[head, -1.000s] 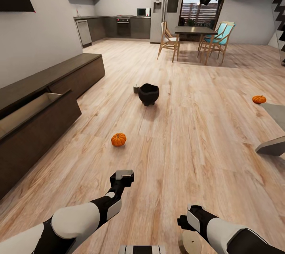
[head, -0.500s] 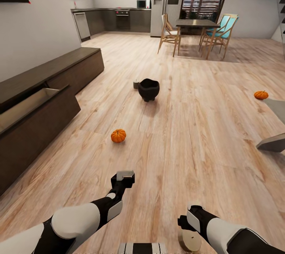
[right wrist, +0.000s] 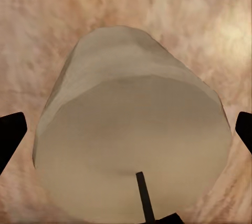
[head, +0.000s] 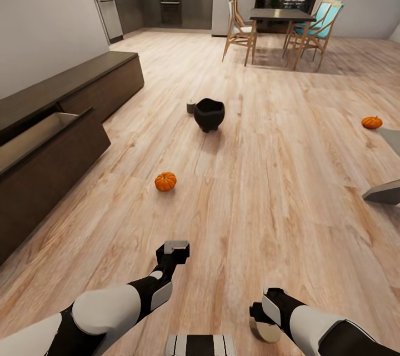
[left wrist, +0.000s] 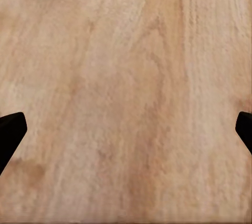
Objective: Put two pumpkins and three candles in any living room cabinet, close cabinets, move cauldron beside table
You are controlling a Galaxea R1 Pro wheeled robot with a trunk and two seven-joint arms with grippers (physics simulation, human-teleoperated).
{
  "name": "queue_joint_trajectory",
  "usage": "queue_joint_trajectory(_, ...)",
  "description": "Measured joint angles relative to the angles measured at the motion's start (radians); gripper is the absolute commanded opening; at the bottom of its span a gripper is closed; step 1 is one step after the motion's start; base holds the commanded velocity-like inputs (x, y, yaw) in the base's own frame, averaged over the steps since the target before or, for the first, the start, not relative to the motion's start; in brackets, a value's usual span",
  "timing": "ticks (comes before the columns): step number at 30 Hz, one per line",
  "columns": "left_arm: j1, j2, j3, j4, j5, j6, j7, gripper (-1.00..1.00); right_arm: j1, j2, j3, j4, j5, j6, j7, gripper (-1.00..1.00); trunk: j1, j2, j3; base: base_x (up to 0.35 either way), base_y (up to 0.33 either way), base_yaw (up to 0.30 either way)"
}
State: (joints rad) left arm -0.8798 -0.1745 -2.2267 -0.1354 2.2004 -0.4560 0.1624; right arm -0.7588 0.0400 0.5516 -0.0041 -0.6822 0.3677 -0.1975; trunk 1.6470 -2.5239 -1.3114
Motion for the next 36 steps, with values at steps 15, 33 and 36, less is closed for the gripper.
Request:
queue_joint_trajectory(15,0.000,0.000,0.000,0.000,0.000,-0.002,0.000,1.00,0.000,0.000,0.000,0.000,0.001,0.015,0.002,-1.00,0.003,-0.001,-0.023,0.000,0.000,0.000)
queue_joint_trajectory(33,0.000,0.000,0.000,0.000,0.000,-0.002,0.000,1.00,0.000,0.000,0.000,0.000,0.001,0.014,0.004,-1.00,0.003,-0.001,-0.023,0.000,0.000,0.000)
queue_joint_trajectory(36,0.000,0.000,0.000,0.000,0.000,-0.002,0.000,1.00,0.000,0.000,0.000,0.000,0.001,0.014,0.004,-1.00,0.003,-0.001,-0.023,0.000,0.000,0.000)
